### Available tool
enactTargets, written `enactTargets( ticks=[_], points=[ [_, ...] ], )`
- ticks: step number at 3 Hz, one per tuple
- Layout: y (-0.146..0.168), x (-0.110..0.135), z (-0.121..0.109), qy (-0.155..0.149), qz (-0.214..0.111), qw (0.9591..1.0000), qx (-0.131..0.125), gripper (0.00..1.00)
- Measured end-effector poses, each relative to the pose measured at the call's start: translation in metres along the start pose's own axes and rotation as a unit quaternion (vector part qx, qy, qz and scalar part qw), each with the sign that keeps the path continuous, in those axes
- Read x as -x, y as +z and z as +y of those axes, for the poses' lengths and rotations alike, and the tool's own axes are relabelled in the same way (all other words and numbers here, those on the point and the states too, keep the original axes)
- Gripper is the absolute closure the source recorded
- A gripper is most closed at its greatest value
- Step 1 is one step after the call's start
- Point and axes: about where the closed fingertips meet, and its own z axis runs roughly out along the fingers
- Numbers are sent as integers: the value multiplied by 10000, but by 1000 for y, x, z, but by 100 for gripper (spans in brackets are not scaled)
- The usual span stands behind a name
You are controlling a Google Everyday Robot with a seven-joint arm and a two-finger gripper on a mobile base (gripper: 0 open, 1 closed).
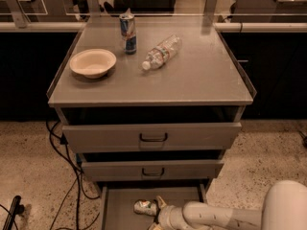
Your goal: Pick 7up can from bottom drawer and place on counter
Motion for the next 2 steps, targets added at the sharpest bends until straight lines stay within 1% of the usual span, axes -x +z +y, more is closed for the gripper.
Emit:
enactTargets(
  ticks=[1,2],
  points=[
    [0,0,0,-1,0,10000,-1,0],
    [13,7,-6,-138,-42,9998,-115,0]
  ],
)
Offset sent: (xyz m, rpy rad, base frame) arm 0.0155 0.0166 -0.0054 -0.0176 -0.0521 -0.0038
